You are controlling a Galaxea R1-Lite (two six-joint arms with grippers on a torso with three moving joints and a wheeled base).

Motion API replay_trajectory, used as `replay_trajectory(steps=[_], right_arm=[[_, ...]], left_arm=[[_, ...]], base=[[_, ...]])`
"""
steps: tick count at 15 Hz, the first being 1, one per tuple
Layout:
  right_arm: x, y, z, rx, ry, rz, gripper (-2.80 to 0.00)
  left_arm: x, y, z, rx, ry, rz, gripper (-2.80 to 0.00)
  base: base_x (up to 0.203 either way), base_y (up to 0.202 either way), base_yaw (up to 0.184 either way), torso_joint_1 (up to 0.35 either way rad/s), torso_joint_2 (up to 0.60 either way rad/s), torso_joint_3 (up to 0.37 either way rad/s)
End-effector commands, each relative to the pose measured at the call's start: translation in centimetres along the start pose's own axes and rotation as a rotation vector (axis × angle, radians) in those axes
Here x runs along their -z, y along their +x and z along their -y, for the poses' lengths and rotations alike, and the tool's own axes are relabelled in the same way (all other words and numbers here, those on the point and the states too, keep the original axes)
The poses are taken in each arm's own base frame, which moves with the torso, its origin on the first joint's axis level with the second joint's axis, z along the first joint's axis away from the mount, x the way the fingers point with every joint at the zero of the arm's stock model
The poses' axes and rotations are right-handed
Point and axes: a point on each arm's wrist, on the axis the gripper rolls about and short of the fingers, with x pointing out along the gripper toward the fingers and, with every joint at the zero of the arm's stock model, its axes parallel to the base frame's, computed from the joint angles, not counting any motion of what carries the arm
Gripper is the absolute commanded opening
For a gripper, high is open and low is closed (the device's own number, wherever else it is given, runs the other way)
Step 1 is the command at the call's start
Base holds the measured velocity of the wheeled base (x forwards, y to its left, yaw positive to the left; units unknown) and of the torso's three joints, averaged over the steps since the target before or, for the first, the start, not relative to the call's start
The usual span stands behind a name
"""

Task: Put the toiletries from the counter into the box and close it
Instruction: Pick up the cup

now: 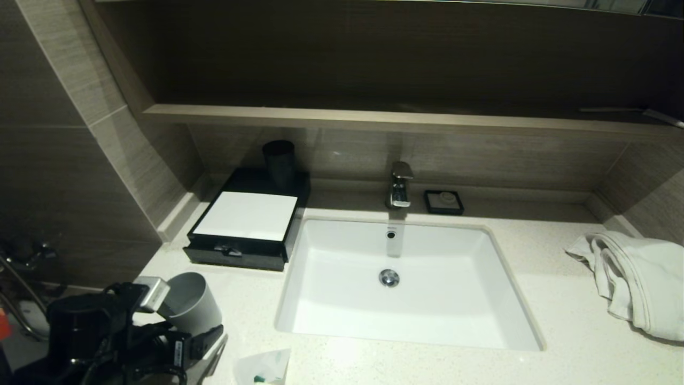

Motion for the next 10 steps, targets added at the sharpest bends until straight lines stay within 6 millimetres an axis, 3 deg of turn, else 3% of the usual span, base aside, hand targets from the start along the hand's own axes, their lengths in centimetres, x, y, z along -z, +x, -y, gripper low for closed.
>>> replay_trajectory(steps=[1,10], right_arm=[[0.0,0.0,0.0,-0.001,0.0,0.0,-2.8],[0.0,0.0,0.0,-0.001,0.0,0.0,-2.8]], left_arm=[[-0.1,0.3,0.0,0.001,0.0,0.001,0.0],[-0.6,1.4,-0.1,0.0,-0.001,0.01,0.0]], base=[[0.0,0.0,0.0,0.0,0.0,0.0],[0.0,0.0,0.0,0.0,0.0,0.0]])
